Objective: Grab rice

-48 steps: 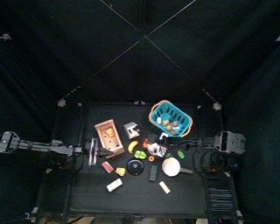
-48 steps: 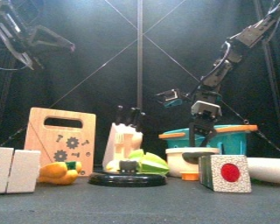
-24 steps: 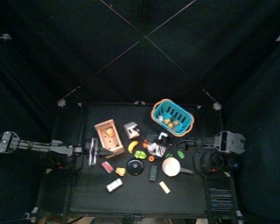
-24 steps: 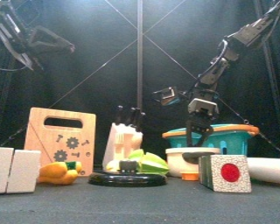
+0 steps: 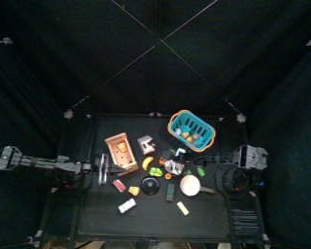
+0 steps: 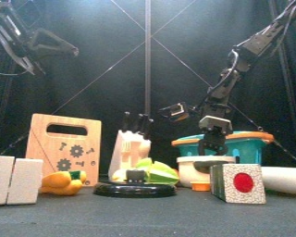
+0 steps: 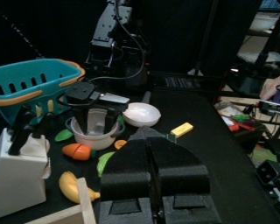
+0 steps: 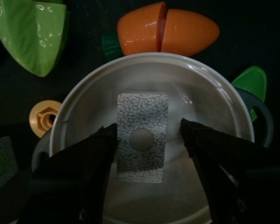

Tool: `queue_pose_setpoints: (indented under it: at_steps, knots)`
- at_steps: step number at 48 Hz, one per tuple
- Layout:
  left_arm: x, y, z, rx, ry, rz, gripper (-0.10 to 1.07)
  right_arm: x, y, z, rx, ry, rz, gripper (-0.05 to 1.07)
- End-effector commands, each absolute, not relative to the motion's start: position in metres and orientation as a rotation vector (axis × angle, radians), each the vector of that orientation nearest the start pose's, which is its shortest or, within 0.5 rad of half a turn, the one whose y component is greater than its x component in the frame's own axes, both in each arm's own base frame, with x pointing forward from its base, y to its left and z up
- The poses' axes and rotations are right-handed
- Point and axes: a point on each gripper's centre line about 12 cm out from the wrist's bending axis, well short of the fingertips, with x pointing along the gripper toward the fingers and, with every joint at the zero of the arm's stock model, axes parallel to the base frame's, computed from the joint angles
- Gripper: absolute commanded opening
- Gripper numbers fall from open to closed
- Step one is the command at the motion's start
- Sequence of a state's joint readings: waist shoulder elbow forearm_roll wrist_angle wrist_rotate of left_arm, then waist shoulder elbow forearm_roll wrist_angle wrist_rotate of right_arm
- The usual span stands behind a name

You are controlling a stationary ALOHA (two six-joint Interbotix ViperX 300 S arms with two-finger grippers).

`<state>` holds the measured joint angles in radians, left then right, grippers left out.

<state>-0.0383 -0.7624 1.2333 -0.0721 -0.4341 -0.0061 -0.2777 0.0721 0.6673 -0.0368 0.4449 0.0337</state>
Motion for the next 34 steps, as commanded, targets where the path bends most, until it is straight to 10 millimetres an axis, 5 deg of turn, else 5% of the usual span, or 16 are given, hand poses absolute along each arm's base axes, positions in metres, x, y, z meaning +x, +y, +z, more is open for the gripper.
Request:
queue_pose_setpoints:
  at_steps: [1,14,34]
  knots:
    - [0.223,-0.004,0.249,-0.073,0.02,-0.004,0.2,0.34,-0.101,0.122,0.15,1.132,-0.265,0.86]
    - [0.223,-0.003,0.249,-0.078,0.02,0.001,0.2,0.339,-0.101,0.127,0.153,1.121,-0.269,0.62]
    - [0.223,-0.003,0.249,-0.078,0.02,0.001,0.2,0.338,-0.1,0.154,0.145,1.046,-0.273,0.61]
